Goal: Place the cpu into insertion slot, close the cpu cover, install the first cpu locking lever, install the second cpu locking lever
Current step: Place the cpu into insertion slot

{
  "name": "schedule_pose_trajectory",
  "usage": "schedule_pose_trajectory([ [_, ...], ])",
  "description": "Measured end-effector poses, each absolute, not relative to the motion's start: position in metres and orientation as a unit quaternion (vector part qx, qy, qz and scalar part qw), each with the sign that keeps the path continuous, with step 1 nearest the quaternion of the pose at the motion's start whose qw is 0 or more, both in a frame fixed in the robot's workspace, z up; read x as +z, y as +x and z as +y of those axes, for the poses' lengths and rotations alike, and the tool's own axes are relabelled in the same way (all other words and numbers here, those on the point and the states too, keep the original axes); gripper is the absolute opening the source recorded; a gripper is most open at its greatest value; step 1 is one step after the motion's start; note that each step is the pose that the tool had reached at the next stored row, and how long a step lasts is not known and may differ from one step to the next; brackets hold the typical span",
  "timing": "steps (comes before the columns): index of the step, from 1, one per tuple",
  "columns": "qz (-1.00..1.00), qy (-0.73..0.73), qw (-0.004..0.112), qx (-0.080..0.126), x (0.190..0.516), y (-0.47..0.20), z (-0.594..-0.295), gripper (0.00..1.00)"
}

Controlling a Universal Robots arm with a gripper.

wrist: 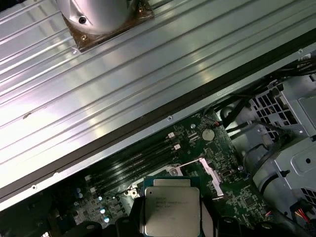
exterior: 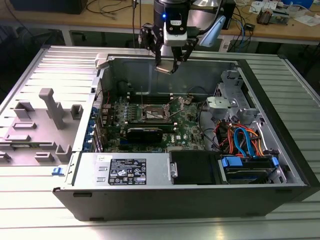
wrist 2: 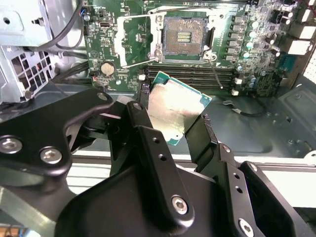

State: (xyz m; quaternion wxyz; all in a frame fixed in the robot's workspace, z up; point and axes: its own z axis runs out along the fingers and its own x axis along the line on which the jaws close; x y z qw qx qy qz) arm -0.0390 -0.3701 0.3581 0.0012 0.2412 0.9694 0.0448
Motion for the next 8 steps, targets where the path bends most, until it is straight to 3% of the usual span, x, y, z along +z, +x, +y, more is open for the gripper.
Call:
schedule_pose_trajectory([
  [8,0.962,0.269,0.003,0.045,0.3569,-0.0390,-0.3701,0.54],
])
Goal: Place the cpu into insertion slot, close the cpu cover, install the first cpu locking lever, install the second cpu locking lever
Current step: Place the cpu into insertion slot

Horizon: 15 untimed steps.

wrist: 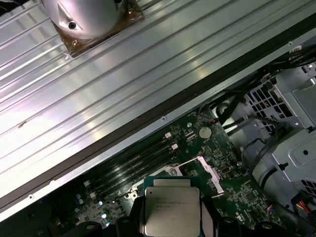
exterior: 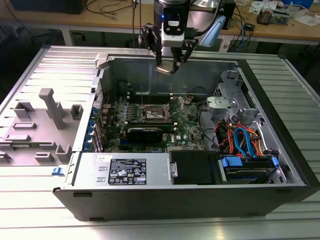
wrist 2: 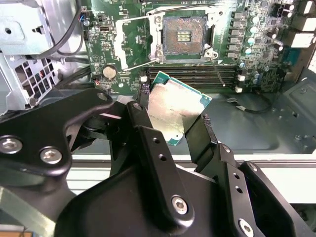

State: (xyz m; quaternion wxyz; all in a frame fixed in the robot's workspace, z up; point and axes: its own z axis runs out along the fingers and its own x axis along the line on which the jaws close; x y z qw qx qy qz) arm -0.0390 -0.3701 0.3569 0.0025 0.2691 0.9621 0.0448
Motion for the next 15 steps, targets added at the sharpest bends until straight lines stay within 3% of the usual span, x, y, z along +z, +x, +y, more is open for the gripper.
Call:
schedule_pose_trajectory([
  [15,0.961,0.274,0.003,0.044,0.3548,-0.0392,-0.3798,0.54],
])
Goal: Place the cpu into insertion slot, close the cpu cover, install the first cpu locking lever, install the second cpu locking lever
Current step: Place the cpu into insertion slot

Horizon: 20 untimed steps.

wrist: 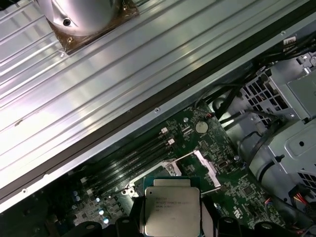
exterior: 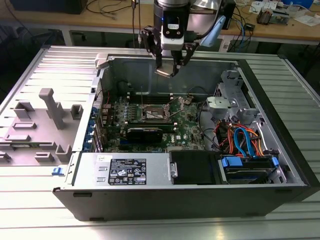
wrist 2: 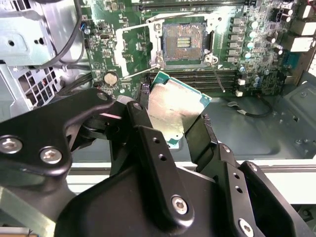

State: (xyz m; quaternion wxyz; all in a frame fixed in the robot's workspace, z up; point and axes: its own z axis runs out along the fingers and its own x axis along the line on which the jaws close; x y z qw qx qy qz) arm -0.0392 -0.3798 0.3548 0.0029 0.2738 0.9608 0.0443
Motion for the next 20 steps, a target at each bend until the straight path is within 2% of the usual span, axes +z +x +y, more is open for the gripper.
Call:
schedule_pose_trajectory([
  [20,0.961,0.274,0.003,0.044,0.3540,-0.0422,-0.3841,0.54],
])
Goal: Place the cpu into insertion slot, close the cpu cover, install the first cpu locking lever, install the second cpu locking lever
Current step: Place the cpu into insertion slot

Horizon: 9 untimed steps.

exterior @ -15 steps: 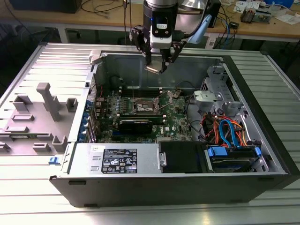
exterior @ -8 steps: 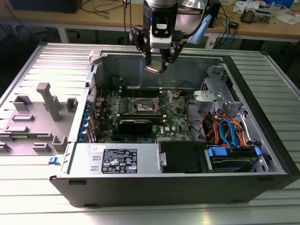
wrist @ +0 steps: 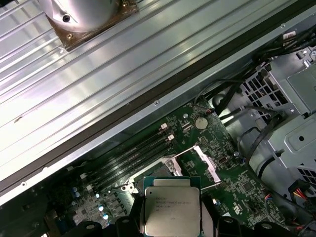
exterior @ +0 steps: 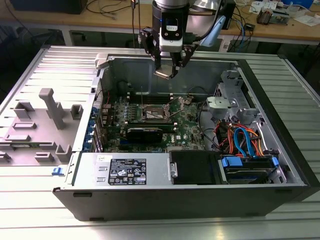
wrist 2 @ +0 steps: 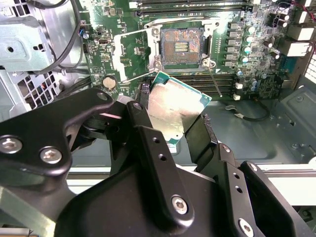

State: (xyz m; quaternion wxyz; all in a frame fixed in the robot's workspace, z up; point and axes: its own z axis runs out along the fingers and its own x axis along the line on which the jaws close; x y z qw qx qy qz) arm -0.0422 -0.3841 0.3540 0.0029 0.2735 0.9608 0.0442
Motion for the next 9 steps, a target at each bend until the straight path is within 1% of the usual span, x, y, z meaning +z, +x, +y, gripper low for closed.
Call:
schedule_pose_trajectory([
  [9,0.957,0.286,0.004,0.044,0.3533,-0.0424,-0.3844,0.54],
])
